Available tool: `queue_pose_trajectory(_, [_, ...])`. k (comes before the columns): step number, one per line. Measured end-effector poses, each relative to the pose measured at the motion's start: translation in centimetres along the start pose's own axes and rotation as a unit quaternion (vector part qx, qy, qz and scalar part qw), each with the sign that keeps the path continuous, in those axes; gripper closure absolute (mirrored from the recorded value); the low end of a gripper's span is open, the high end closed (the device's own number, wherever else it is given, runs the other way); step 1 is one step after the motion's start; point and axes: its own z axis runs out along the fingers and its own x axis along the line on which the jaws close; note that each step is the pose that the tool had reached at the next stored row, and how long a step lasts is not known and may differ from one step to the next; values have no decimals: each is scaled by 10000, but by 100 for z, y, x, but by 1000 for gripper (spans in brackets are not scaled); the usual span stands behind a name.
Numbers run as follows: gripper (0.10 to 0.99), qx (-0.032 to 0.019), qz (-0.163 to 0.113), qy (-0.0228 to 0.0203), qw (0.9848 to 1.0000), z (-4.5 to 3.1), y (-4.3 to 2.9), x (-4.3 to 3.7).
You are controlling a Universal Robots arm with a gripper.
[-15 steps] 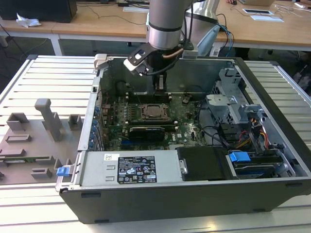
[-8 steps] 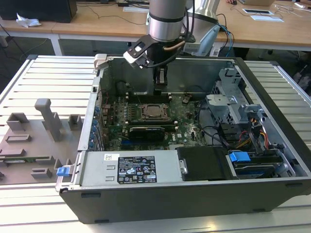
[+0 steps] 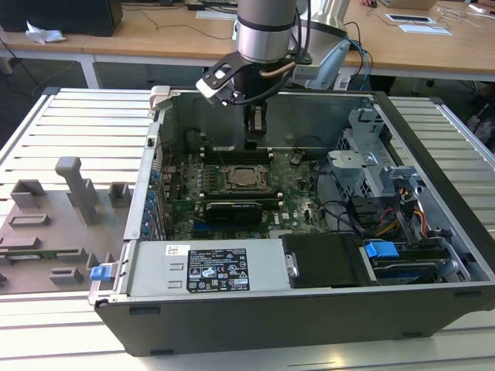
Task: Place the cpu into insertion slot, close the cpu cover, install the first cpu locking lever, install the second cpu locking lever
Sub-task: 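Close the cpu cover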
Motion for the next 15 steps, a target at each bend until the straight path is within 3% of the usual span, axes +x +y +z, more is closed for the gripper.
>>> queue_pose_trajectory(4, [980, 0, 0, 0, 10000, -52, -1, 1])
queue_pose_trajectory(15, [980, 3, 0, 0, 10000, -58, 3, 1])
